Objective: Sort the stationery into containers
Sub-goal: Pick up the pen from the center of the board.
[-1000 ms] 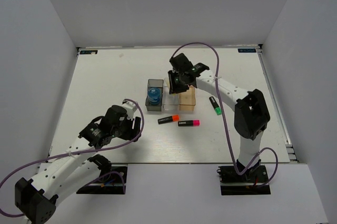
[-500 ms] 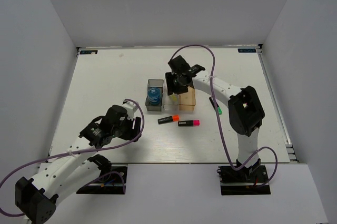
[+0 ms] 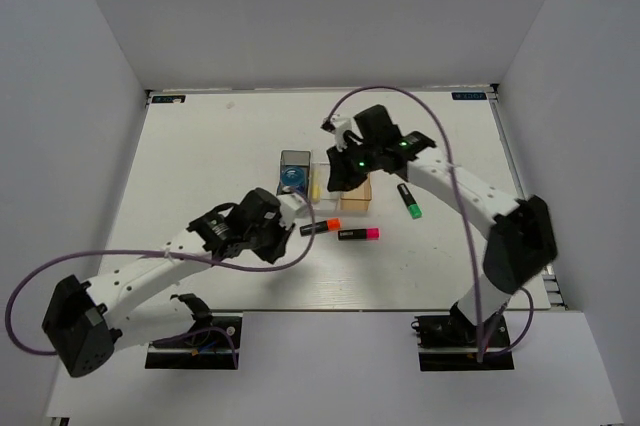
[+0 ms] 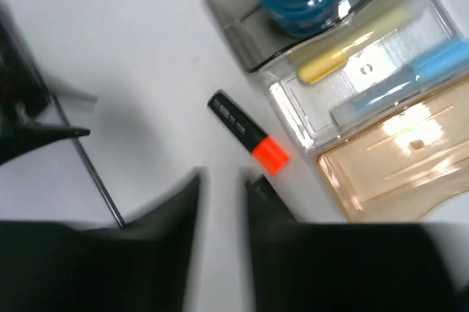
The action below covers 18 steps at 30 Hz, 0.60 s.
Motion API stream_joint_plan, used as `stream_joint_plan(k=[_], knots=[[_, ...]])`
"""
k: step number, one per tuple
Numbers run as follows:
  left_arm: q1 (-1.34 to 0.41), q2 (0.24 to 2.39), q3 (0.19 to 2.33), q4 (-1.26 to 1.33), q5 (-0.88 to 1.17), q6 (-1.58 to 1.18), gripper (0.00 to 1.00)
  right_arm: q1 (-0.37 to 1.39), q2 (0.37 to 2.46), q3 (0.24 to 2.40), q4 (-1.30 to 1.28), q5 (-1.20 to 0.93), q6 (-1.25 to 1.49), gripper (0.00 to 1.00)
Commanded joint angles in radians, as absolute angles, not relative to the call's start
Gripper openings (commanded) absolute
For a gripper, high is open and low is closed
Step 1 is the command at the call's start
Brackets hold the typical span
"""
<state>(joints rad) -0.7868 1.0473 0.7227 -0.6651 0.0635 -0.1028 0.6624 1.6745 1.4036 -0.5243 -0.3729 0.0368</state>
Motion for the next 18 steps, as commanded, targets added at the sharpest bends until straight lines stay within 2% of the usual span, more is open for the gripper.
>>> stream_joint_plan(k=[1,2,4,6,10,11,15,18], knots=[[-0.850,1.142,0.814,-0.603,0.038,0.064,0.52,0.623,1.476,1.293,-0.544,-0.638,-0.387,0.48],[-0.857,1.161,0.819,-0.594,0.037,0.078,0.58,0.617,1.448,1.272,-0.555,-0.631,-0.429,0.75],[-0.856,1.224,0.839,-0.539,0.022,0.115,0.66,0.589,1.347,1.159,-0.594,-0.614,-0.606,0.80],[-0.859,1.259,0.870,-0.517,0.012,0.149,0.68,0.563,1.266,1.033,-0.592,-0.614,-0.682,0.80],[-0.867,1.420,0.988,-0.520,0.006,0.199,0.68,0.520,1.134,0.947,-0.633,-0.644,-0.767,0.59],[-0.868,1.457,1.018,-0.520,0.005,0.207,0.66,0.499,1.128,0.936,-0.661,-0.653,-0.770,0.40],[-0.868,1.565,1.089,-0.515,0.023,0.227,0.66,0.462,1.083,0.911,-0.680,-0.670,-0.769,0.12],[-0.870,1.624,1.134,-0.517,0.044,0.235,0.66,0.437,1.062,0.896,-0.690,-0.695,-0.770,0.14]])
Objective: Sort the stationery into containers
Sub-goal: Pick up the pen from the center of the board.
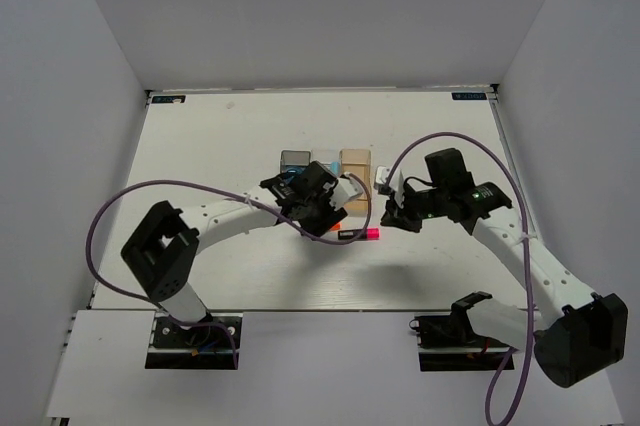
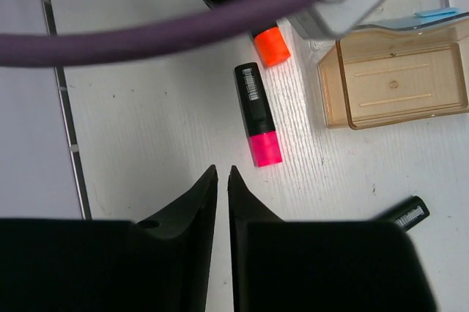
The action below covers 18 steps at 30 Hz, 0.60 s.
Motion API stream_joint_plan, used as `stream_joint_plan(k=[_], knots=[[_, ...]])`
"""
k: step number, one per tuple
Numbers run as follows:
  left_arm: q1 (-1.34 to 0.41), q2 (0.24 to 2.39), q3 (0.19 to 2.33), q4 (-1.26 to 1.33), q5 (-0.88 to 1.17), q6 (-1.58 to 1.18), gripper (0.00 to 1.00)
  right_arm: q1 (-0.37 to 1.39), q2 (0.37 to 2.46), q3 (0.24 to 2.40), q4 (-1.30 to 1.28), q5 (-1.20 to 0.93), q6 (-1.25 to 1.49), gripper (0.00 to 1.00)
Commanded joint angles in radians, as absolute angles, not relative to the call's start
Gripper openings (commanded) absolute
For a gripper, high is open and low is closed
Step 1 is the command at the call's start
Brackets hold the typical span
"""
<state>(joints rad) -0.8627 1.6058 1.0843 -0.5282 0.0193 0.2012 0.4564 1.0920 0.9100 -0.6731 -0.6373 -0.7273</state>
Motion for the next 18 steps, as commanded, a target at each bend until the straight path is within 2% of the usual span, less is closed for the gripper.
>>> stream_joint_plan(k=[1,4,18], knots=[[-0.870,1.634,1.146,-0.514,0.049,0.235,0.66,0.436,1.060,0.893,-0.687,-0.706,-0.769,0.14],[-0.864,1.673,1.163,-0.512,0.063,0.238,0.66,0.423,1.054,0.882,-0.680,-0.722,-0.758,0.17],[-0.816,1.762,1.157,-0.459,0.112,0.235,0.64,0.388,1.055,0.882,-0.692,-0.759,-0.764,0.20]])
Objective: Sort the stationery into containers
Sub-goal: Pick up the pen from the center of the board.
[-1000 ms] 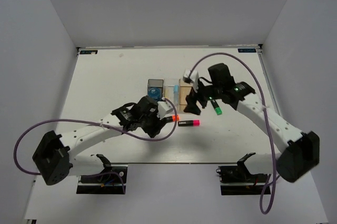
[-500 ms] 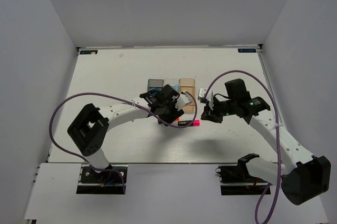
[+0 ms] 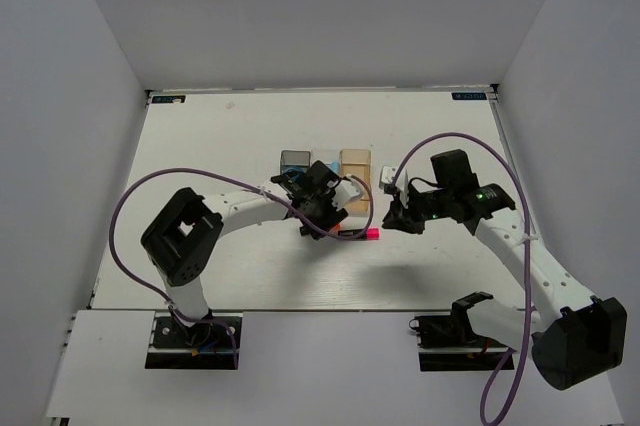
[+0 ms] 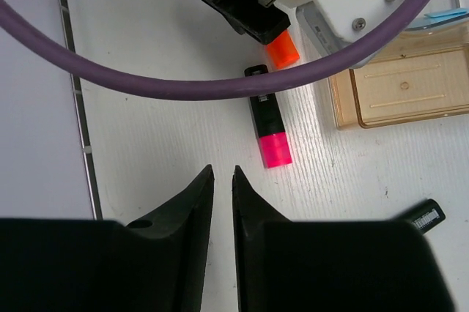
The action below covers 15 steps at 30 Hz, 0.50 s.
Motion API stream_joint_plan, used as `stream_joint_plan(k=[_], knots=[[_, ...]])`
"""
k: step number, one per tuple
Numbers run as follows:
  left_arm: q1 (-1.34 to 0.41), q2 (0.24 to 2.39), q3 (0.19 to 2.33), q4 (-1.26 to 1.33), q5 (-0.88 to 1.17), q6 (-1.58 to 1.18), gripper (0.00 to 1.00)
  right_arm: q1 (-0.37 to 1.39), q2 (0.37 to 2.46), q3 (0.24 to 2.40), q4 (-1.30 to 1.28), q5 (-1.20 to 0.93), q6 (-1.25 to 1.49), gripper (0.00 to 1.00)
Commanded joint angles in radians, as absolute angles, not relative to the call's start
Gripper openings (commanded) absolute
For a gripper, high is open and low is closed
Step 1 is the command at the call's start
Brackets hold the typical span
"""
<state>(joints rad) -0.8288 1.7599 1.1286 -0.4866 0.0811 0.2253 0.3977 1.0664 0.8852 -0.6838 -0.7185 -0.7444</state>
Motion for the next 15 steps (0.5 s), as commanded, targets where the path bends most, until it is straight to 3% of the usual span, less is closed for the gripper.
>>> stream_joint_plan(k=[1,10,15], knots=[[-0.815,1.769,1.154,-0.454,0.115,0.236,0.63,0.388,1.057,0.882,-0.692,-0.765,-0.767,0.20],[-0.787,1.804,1.146,-0.437,0.146,0.224,0.60,0.383,1.057,0.876,-0.701,-0.779,-0.776,0.20],[-0.790,1.799,1.115,-0.428,0.164,0.206,0.38,0.379,1.057,0.876,-0.707,-0.779,-0.781,0.20]])
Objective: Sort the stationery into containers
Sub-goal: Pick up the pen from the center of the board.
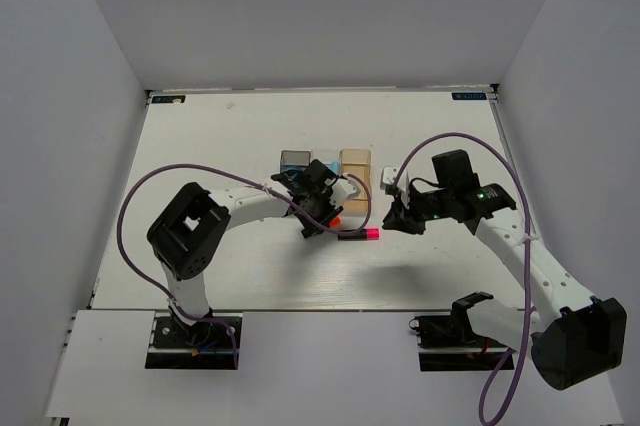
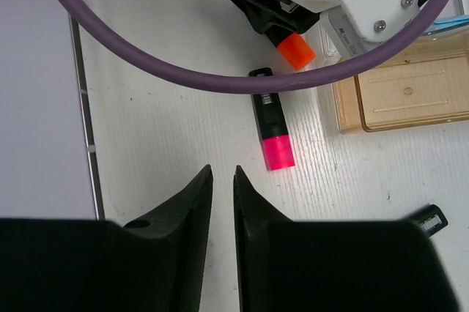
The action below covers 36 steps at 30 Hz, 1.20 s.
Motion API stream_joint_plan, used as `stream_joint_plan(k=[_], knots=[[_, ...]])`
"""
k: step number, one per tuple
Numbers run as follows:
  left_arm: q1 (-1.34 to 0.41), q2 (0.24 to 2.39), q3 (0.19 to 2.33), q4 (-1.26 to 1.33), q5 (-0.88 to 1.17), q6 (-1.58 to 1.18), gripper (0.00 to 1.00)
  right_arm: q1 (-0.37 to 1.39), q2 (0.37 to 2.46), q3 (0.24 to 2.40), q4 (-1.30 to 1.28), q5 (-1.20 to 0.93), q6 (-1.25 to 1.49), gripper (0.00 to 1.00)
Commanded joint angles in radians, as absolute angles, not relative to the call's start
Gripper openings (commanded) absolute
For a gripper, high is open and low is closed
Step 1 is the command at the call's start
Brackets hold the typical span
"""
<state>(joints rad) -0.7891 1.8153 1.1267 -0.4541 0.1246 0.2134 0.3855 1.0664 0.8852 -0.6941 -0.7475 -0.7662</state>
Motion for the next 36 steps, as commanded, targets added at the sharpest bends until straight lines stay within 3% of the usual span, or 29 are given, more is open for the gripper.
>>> stream_joint_plan(k=[1,3,4,6,7,8,12,23,27,31,33,34,36], knots=[[-0.788,1.798,1.111,-0.425,0.164,0.201,0.36,0.377,1.054,0.877,-0.703,-0.779,-0.782,0.21],[-0.788,1.789,1.083,-0.413,0.153,0.195,0.31,0.377,1.052,0.877,-0.707,-0.781,-0.782,0.26],[-0.788,1.790,1.069,-0.413,0.147,0.195,0.31,0.376,1.052,0.879,-0.710,-0.784,-0.782,0.39],[-0.790,1.786,1.048,-0.407,0.149,0.183,0.33,0.374,1.048,0.879,-0.710,-0.782,-0.779,0.50],[-0.790,1.781,1.042,-0.400,0.143,0.183,0.35,0.376,1.048,0.880,-0.710,-0.782,-0.779,0.61],[-0.792,1.784,1.032,-0.394,0.140,0.175,0.35,0.376,1.042,0.879,-0.710,-0.782,-0.778,0.62],[-0.802,1.804,1.023,-0.393,0.100,0.166,0.42,0.374,1.035,0.880,-0.707,-0.782,-0.775,0.62],[-0.825,1.821,0.994,-0.391,0.057,0.150,0.42,0.368,1.022,0.874,-0.710,-0.779,-0.773,0.64],[-0.825,1.822,0.986,-0.396,0.049,0.152,0.52,0.368,1.019,0.874,-0.709,-0.781,-0.775,0.64],[-0.825,1.821,0.988,-0.402,0.049,0.149,0.52,0.367,1.014,0.874,-0.709,-0.781,-0.773,0.64],[-0.827,1.825,0.992,-0.403,0.051,0.149,0.36,0.367,1.015,0.877,-0.709,-0.781,-0.775,0.64],[-0.827,1.825,0.992,-0.406,0.051,0.147,0.36,0.367,1.014,0.876,-0.710,-0.781,-0.773,0.64],[-0.825,1.827,0.994,-0.410,0.054,0.143,0.20,0.367,1.014,0.877,-0.709,-0.779,-0.773,0.64]])
